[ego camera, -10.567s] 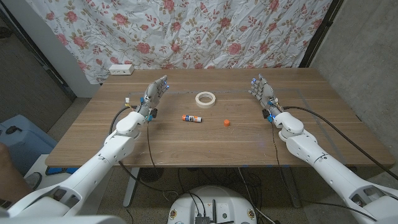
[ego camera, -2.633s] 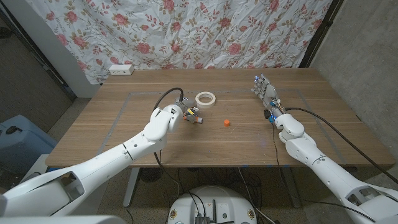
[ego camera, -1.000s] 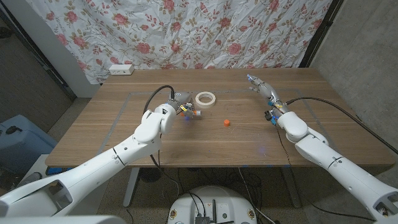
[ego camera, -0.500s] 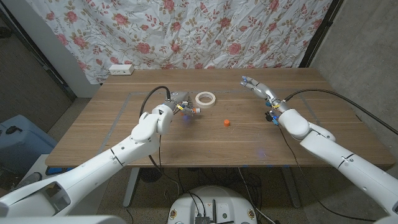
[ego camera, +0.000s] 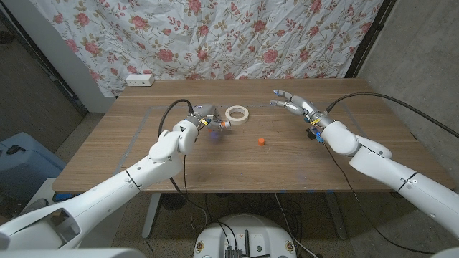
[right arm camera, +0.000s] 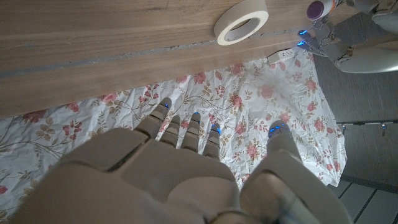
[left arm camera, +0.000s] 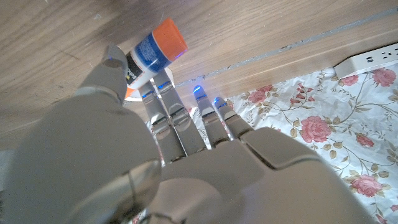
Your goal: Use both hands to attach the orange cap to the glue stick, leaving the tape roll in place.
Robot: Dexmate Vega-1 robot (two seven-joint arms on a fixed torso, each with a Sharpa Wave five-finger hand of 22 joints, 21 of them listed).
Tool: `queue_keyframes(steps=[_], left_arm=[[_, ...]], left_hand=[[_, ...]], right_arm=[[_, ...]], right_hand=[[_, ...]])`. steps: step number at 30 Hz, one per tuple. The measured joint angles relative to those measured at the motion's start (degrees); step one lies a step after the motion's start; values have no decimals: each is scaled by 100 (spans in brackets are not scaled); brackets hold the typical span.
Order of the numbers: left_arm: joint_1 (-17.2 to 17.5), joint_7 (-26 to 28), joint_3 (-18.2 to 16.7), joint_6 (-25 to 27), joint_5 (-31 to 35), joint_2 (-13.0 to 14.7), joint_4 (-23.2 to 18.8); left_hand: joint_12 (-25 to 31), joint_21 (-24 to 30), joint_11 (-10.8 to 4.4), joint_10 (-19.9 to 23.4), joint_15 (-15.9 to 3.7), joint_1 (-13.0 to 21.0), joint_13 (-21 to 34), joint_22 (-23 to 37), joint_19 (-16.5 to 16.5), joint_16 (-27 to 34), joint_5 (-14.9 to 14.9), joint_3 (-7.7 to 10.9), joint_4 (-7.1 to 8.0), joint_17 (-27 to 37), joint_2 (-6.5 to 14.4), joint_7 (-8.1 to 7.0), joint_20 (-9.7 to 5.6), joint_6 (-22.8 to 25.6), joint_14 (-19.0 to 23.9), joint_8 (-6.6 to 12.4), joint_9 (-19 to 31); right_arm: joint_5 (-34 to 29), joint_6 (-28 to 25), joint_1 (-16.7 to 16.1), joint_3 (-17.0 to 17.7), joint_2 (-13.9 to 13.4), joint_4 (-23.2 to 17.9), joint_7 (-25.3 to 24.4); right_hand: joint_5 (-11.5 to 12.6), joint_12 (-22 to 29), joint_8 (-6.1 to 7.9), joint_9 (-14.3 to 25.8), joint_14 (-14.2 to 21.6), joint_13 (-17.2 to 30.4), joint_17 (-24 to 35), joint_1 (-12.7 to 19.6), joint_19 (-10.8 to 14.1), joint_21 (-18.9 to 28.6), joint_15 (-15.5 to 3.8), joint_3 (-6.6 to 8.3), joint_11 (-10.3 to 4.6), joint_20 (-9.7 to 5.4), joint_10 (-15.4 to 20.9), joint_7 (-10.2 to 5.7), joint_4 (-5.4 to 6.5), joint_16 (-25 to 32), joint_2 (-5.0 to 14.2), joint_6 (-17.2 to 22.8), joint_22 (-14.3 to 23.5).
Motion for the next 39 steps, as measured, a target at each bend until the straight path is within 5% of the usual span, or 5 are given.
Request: queue_keyframes(steps=[10, 11, 22, 39], left_arm=[[-2, 160, -24, -10, -150, 35, 3], [-1, 416, -26, -27, -365, 35, 3], [15, 766, -28, -73, -574, 49, 19], [84, 1295, -99, -239, -982, -86, 210]], left_hand=[[18, 0, 10, 12, 0, -24, -1, 0, -30, 0, 23, -32, 13, 0, 24, 28, 31, 28, 0, -31, 1], [17, 0, 12, 33, 0, -24, -1, 0, -41, 0, 24, -38, 8, 0, 24, 28, 20, 28, 0, -42, 1], [16, 0, 19, 41, 0, -47, -5, 0, -79, 0, 24, -39, 6, 0, 47, 28, 43, 28, 0, -70, 2], [14, 1, 10, 50, 21, -62, -1, 0, -141, 1, 23, -80, 1, 0, 62, 29, 43, 28, -20, -103, 7]], right_arm=[[-544, -573, 19, -45, -132, -241, 416], [-561, -593, 113, -158, -362, -647, 434], [-1127, -1154, 286, -347, -626, -1150, 1054], [-2250, -1998, 622, -826, -662, -1701, 2103]], right_hand=[[-22, 0, 25, 27, -121, 30, -8, 270, -118, 0, 122, 15, 31, 113, -31, 88, -14, 0, -149, -92, 0], [-22, 0, 25, 27, -143, 30, -7, 292, -143, 0, 144, 15, 31, 96, -31, 68, -14, 0, -171, -112, 0], [-21, 0, 25, 52, -254, 53, -7, 519, -288, -22, 256, 56, 20, 202, -82, 121, -21, 1, -278, -183, 0], [-21, 134, 215, 53, 17, 79, -6, 1159, -199, 45, 317, 215, 103, 262, 208, 151, -21, 156, -466, 36, 0]])
